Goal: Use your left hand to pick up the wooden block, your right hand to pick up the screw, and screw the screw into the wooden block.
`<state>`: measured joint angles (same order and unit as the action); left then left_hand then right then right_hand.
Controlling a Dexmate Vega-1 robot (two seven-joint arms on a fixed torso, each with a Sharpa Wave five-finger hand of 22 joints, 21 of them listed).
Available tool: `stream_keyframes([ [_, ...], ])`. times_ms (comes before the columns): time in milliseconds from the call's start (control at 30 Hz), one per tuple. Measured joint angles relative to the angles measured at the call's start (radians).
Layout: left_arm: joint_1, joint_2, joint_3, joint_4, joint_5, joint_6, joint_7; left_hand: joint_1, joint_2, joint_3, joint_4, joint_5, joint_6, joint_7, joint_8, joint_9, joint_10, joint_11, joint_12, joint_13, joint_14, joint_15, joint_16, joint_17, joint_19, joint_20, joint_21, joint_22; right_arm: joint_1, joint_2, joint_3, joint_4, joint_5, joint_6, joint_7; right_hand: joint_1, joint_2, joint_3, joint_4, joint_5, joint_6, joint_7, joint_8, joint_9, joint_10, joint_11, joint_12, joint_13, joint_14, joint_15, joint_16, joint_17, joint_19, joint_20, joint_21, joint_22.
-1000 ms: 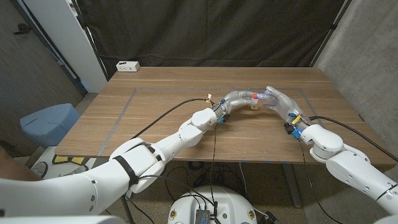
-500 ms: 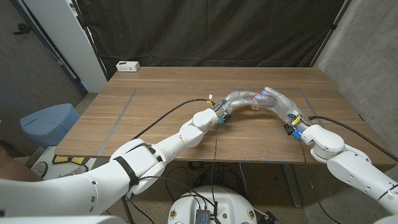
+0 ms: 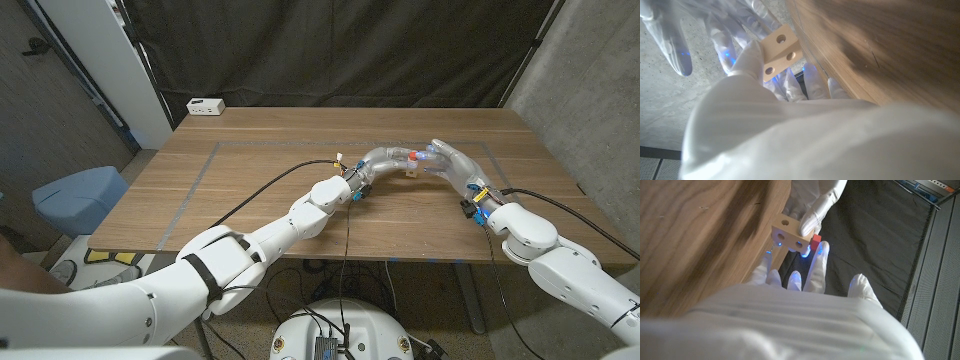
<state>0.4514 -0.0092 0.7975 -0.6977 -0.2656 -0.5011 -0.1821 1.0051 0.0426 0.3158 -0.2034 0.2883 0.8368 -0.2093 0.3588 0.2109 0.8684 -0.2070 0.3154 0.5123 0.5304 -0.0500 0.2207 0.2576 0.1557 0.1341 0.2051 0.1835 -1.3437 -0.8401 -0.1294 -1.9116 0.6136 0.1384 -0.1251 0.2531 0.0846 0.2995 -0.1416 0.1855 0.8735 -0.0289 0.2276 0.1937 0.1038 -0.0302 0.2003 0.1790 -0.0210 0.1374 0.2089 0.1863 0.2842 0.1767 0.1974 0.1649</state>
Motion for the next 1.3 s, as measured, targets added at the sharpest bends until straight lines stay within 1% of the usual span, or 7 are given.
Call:
stream_keyframes([
  [133,0.002,0.001,0.001,-0.005,0.001,0.001,0.001,0.000,0.000,0.000,0.000,-0.001,0.000,0.000,0.000,0.000,0.000,0.000,0.000,0.000,0.000,0.000,0.000,0.000,0.000,0.000,0.000,0.000,-0.008,0.010,0.005,0.000,-0.015,0.015,-0.020,0.000,0.000,0.001,-0.001,0.000,-0.011,-0.010,-0.008,0.000,0.000,0.000,0.000,0.000,0.007,-0.003,0.000,0.000,0.016,-0.005,0.000,0.000],
  [467,0.003,0.002,0.005,-0.015,0.006,0.005,0.004,0.000,0.000,0.000,0.000,-0.004,0.000,0.000,0.000,0.000,0.000,0.000,0.000,0.000,0.000,0.000,0.000,0.000,0.000,0.000,0.000,0.000,-0.020,0.029,0.017,0.001,-0.038,0.037,-0.041,0.007,-0.007,0.001,-0.001,0.000,-0.077,-0.026,-0.036,0.000,-0.007,0.007,-0.007,0.000,0.007,-0.003,0.000,0.000,0.016,-0.005,-0.002,0.000],
  [700,0.005,0.002,0.008,-0.021,0.009,0.008,0.006,0.000,0.000,0.000,0.000,-0.007,0.000,0.000,0.000,0.000,0.000,0.000,0.000,0.000,0.000,0.000,0.000,0.000,0.000,0.000,0.000,0.000,-0.020,0.032,0.019,0.008,-0.040,0.041,-0.038,0.007,-0.007,0.001,-0.001,0.000,-0.141,-0.039,-0.051,0.000,-0.043,0.005,-0.018,0.000,-0.001,0.004,-0.006,0.000,-0.016,0.004,-0.013,0.000],
  [867,0.006,0.002,0.010,-0.026,0.012,0.011,0.009,0.000,0.000,0.000,0.000,-0.003,0.000,0.000,0.000,0.000,0.000,0.000,0.000,0.000,0.000,0.000,0.000,0.000,0.000,0.000,0.000,0.000,-0.015,0.032,0.020,0.015,-0.040,0.041,-0.027,0.007,-0.007,0.001,-0.001,0.000,-0.181,-0.041,-0.051,0.002,-0.074,0.009,-0.020,0.000,-0.017,0.013,-0.015,0.002,-0.029,0.007,-0.013,0.000],
  [1067,0.009,0.005,0.011,-0.035,0.014,0.016,0.011,0.000,0.000,0.000,0.000,-0.003,0.000,0.000,0.000,0.000,-0.001,-0.001,0.000,0.000,0.000,0.000,0.000,0.000,0.000,0.000,0.000,0.000,-0.005,0.031,0.018,0.022,-0.038,0.041,-0.012,0.006,-0.007,-0.003,0.003,0.000,-0.213,-0.046,-0.051,0.001,-0.107,0.003,-0.020,0.000,-0.044,0.014,-0.020,0.003,-0.061,-0.015,-0.020,0.000],
  [1200,0.010,0.006,0.012,-0.037,0.015,0.017,0.012,0.000,0.000,0.000,0.000,-0.003,0.000,0.000,0.000,0.000,-0.001,-0.001,0.000,0.000,0.000,0.000,0.000,0.000,0.000,0.000,0.000,0.000,0.005,0.028,0.011,0.029,-0.034,0.036,0.001,0.001,-0.012,-0.007,0.007,0.000,-0.224,-0.048,-0.051,0.001,-0.120,0.002,-0.020,0.000,-0.054,0.015,-0.020,0.003,-0.065,-0.040,-0.020,0.000],
  [1300,0.010,0.006,0.012,-0.037,0.015,0.017,0.012,0.000,0.000,0.000,0.000,-0.003,0.000,0.000,0.000,0.000,-0.001,-0.001,0.000,0.000,0.000,0.000,0.000,0.000,0.000,0.000,0.000,0.000,0.011,0.024,0.007,0.032,-0.031,0.033,0.009,0.001,-0.012,-0.007,0.007,0.000,-0.224,-0.048,-0.051,0.002,-0.128,-0.002,-0.020,0.000,-0.064,0.013,-0.024,0.003,-0.072,-0.047,-0.020,0.000],
])
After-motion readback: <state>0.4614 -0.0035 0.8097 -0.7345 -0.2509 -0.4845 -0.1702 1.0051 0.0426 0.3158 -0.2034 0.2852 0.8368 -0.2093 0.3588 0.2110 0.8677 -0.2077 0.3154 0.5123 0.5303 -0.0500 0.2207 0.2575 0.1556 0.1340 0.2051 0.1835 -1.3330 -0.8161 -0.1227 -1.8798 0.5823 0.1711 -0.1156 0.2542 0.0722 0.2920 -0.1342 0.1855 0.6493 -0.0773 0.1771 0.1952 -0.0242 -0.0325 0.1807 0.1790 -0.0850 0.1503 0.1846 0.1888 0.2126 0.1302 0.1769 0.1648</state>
